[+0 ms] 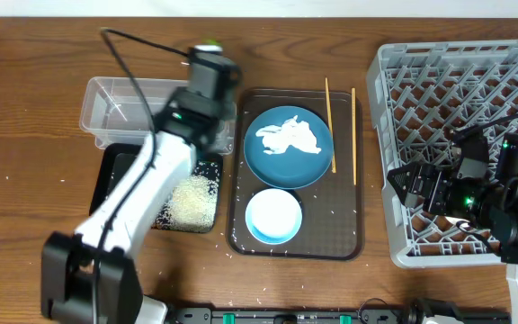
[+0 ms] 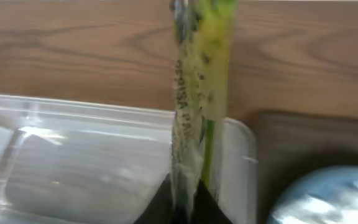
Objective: Sort waste into correct bins and load items into the dishwasher rack
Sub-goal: 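Carry the wrapper to the clear plastic bin and release it, then grasp the white tissue on the blue plate with the left gripper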
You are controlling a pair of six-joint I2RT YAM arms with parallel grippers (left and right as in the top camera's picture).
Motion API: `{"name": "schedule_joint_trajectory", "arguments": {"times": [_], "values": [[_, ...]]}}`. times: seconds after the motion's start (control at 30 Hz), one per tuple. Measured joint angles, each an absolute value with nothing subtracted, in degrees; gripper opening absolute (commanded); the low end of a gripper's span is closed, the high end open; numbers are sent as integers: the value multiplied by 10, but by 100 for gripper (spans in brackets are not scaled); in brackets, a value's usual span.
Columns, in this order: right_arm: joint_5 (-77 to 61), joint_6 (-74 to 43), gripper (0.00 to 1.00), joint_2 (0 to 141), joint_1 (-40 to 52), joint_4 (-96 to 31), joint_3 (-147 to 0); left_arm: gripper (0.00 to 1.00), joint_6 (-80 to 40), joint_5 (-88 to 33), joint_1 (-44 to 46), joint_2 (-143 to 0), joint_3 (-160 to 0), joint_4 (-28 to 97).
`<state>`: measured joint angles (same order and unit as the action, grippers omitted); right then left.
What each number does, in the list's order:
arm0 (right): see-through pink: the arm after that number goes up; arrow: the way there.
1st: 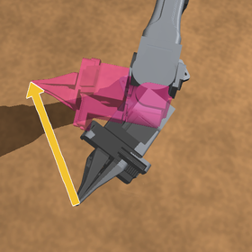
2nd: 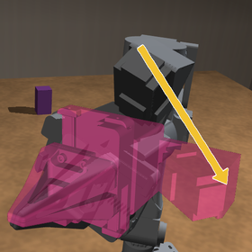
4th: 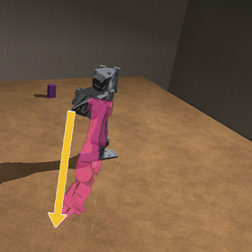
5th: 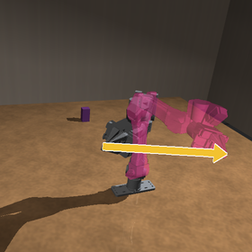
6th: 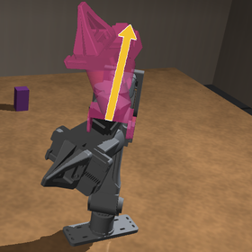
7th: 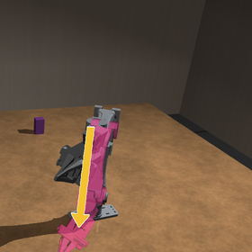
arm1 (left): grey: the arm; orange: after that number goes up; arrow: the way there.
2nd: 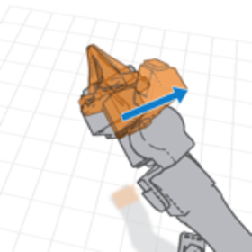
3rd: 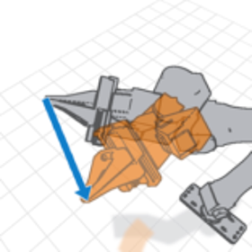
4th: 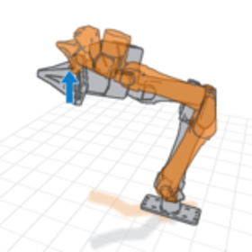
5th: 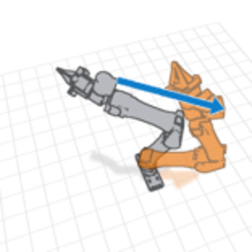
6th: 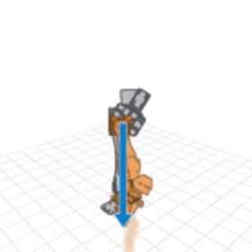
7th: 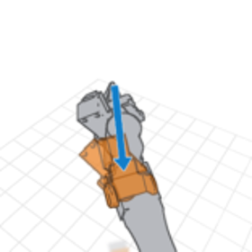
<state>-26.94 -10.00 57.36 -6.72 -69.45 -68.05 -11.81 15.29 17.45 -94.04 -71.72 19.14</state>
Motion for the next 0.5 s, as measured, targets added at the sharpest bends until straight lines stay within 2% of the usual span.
{"name": "schedule_joint_trajectory", "arguments": {"times": [0.03,0.07,0.1,0.3,0.5], "values": [[-269,-100,94,574,-67,-695,-681,42,-119,147,158,-954,-717,182],[-269,-100,94,574,-67,-695,-681,59,-119,137,146,-964,-717,173],[-270,-100,94,574,-67,-695,-681,66,-119,124,136,-974,-717,166],[-270,-100,94,574,-67,-695,-681,68,-120,57,127,-967,-717,186],[-270,-100,94,574,-67,-694,-681,68,-125,-5,175,-886,-717,227]]}}
